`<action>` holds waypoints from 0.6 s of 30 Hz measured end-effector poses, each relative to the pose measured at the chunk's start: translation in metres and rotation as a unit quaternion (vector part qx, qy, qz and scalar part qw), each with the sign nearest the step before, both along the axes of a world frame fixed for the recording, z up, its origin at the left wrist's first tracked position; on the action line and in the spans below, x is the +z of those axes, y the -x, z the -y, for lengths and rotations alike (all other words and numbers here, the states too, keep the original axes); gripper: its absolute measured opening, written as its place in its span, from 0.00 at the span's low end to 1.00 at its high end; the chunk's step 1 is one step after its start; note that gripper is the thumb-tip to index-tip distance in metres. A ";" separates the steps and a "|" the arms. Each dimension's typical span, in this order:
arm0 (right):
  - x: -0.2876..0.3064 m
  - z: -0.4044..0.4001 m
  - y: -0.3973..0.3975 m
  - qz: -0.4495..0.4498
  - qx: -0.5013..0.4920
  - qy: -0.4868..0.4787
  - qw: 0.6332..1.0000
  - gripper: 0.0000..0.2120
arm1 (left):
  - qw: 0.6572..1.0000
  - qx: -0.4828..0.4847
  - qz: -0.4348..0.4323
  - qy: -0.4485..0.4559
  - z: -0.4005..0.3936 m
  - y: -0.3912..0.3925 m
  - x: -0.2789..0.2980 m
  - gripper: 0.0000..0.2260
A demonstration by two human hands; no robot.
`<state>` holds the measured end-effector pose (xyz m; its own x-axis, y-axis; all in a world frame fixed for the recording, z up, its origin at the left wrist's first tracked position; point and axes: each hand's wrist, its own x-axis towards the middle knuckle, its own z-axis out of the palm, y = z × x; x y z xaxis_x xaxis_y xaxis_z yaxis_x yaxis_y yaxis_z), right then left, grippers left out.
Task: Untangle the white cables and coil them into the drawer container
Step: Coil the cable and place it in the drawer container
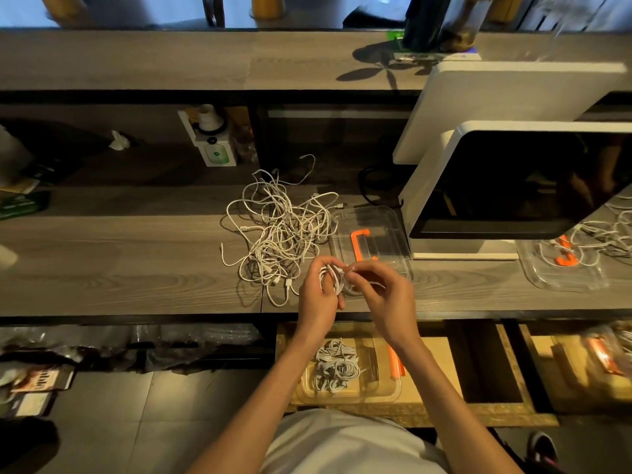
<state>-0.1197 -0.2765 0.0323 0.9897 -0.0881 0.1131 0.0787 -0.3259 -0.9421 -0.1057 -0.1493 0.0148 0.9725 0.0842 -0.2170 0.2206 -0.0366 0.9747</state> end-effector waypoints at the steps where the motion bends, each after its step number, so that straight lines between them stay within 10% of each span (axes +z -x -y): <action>1: 0.000 -0.001 -0.001 -0.002 -0.009 -0.021 1.000 0.06 | 1.000 0.001 0.004 -0.003 0.001 0.001 0.001 0.14; 18: -0.013 -0.024 0.005 0.070 -0.042 0.097 0.992 0.04 | 0.979 0.048 0.119 -0.155 0.008 0.003 -0.004 0.10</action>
<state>-0.1246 -0.2527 0.0194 0.9534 -0.1322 0.2713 0.1692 -0.5102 -0.8432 -0.1089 -0.1571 0.0105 0.9768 0.2038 0.0662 0.0048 -0.3298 0.9440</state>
